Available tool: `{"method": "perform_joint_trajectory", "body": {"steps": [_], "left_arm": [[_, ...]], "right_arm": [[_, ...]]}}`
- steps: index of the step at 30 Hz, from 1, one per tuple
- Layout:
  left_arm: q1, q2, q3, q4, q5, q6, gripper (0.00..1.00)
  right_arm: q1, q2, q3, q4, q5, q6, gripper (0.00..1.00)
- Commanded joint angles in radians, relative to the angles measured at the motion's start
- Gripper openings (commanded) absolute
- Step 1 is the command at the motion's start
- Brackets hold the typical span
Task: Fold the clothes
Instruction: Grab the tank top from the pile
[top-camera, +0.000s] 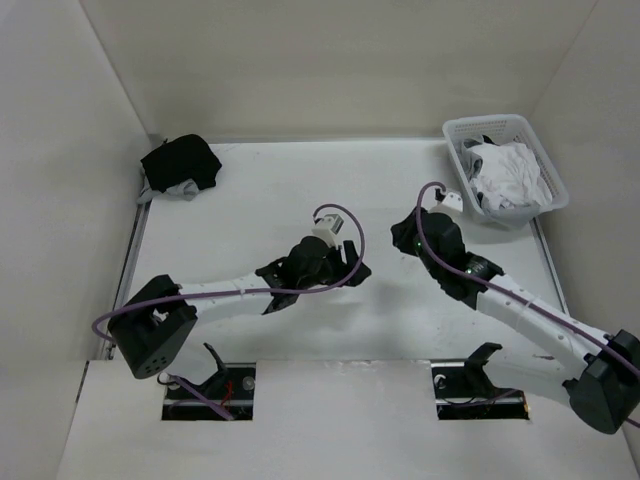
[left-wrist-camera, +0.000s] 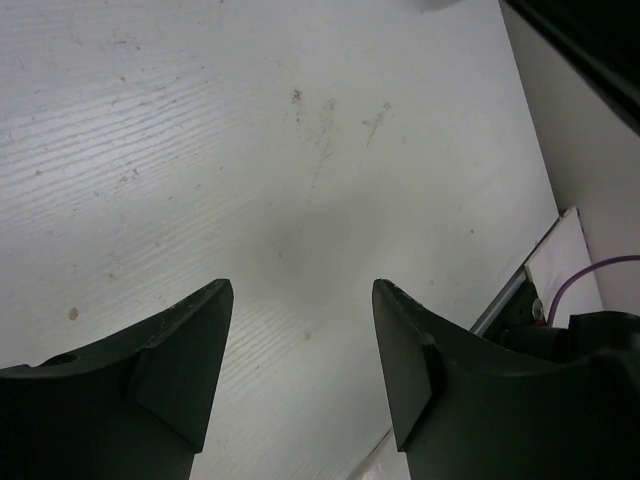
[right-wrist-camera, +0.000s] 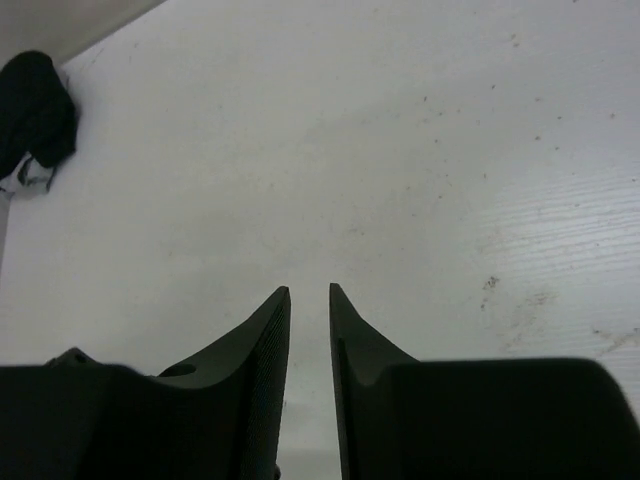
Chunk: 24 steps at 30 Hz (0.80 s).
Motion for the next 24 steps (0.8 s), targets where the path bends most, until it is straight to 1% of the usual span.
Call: {"method": "perform_joint_trajectory", "body": {"steps": [1, 6, 7, 9, 10, 11, 12, 13, 14, 16, 17, 18, 19, 20, 21, 22, 23, 24], "left_arm": [[-0.013, -0.017, 0.023, 0.007, -0.015, 0.017, 0.57], [-0.026, -0.017, 0.024, 0.016, -0.015, 0.015, 0.57], [-0.030, -0.017, 0.024, 0.019, -0.015, 0.018, 0.57], [-0.041, -0.013, 0.016, 0.042, -0.023, 0.017, 0.55], [-0.050, -0.008, 0.010, 0.063, -0.024, 0.018, 0.53], [-0.056, -0.008, 0.009, 0.072, -0.024, 0.023, 0.51], [-0.064, -0.006, 0.006, 0.080, -0.023, 0.028, 0.49], [-0.073, -0.006, 0.001, 0.091, -0.020, 0.034, 0.43], [-0.081, -0.006, -0.003, 0.099, -0.018, 0.038, 0.35], [-0.089, -0.002, -0.010, 0.105, -0.018, 0.043, 0.23], [-0.093, 0.001, -0.013, 0.105, -0.017, 0.045, 0.17], [-0.095, 0.003, -0.016, 0.102, -0.017, 0.045, 0.14], [-0.098, 0.006, -0.020, 0.102, -0.015, 0.045, 0.13], [-0.096, 0.007, -0.026, 0.105, -0.014, 0.046, 0.13], [-0.098, 0.007, -0.030, 0.105, -0.014, 0.046, 0.14], [-0.093, 0.009, -0.036, 0.106, -0.012, 0.049, 0.18], [-0.090, 0.010, -0.040, 0.109, -0.012, 0.049, 0.22], [-0.089, 0.012, -0.043, 0.111, -0.014, 0.049, 0.23]], "right_arm": [[-0.061, -0.030, 0.078, -0.024, 0.040, -0.052, 0.36], [-0.150, -0.035, 0.127, -0.024, 0.072, -0.112, 0.38], [-0.182, -0.027, 0.139, -0.018, 0.077, -0.129, 0.35], [-0.301, 0.023, 0.180, -0.013, 0.112, -0.153, 0.06], [-0.343, 0.049, 0.197, -0.013, 0.121, -0.156, 0.02], [-0.428, 0.115, 0.248, -0.033, 0.127, -0.161, 0.00], [-0.484, 0.163, 0.283, -0.049, 0.132, -0.152, 0.00], [-0.560, 0.257, 0.347, -0.056, 0.138, -0.147, 0.00], [-0.608, 0.330, 0.399, -0.065, 0.134, -0.143, 0.04], [-0.662, 0.420, 0.458, -0.055, 0.146, -0.136, 0.13], [-0.685, 0.471, 0.493, -0.055, 0.134, -0.136, 0.17], [-0.707, 0.528, 0.538, -0.055, 0.118, -0.142, 0.24], [-0.730, 0.598, 0.590, -0.047, 0.094, -0.146, 0.33], [-0.741, 0.644, 0.625, -0.040, 0.062, -0.152, 0.39], [-0.747, 0.669, 0.642, -0.026, 0.045, -0.162, 0.42], [-0.751, 0.709, 0.667, 0.014, 0.007, -0.182, 0.46], [-0.757, 0.727, 0.676, 0.038, -0.024, -0.195, 0.47], [-0.764, 0.744, 0.685, 0.052, -0.030, -0.204, 0.48]]}}
